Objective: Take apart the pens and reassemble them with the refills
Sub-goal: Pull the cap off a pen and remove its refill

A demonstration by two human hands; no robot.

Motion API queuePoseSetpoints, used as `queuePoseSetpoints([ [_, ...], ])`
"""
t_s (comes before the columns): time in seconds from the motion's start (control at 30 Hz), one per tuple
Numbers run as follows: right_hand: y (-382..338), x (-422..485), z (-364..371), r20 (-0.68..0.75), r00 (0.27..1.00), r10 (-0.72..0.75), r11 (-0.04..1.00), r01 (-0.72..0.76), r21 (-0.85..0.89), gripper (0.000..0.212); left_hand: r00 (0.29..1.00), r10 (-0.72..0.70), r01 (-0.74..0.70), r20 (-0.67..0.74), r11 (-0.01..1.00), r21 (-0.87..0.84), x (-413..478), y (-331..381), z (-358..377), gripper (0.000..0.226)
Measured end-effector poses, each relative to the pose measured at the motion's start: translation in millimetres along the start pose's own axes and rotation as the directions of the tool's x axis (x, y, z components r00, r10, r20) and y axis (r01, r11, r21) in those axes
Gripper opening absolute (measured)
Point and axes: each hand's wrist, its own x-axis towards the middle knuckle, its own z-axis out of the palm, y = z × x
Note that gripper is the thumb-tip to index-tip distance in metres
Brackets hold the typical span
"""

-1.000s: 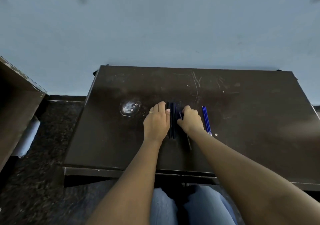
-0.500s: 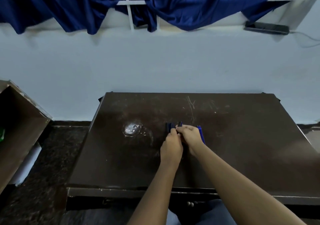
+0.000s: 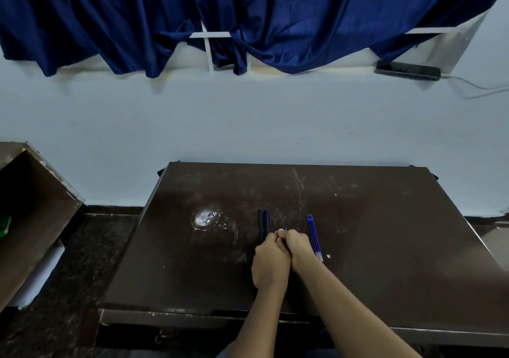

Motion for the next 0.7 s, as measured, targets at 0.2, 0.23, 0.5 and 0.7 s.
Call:
queuePoseSetpoints([
  [0.2,2.7,4.0,-4.5,0.051,0.998,0.04,0.988,-0.047,0.146,0.016,0.998,0.032,-0.033,0.051,0.999,0.017,-10.3,-8.9,1.3,0.031],
  [0.23,0.6,6.1,-5.5,0.067,0.997,0.041,0.986,-0.051,0.156,0.016,0.997,0.038,-0.039,0.061,0.999,0.005,-12.1,-10.8,1.9,0.031],
  [0.5,-2.3,12.5,-5.9,0.021,0.946,-0.323,0.701,0.254,-0.667,0.018,0.999,-0.018,0.013,-0.047,0.995,-0.103,-4.5,-20.2,-19.3,0.03],
  [0.7,2.6,0.7,2.7,0.047,0.973,-0.227,0.525,0.163,-0.835,0.025,0.996,-0.085,0.07,-0.022,0.916,-0.396,5.0,-3.9,-28.4,0.026],
])
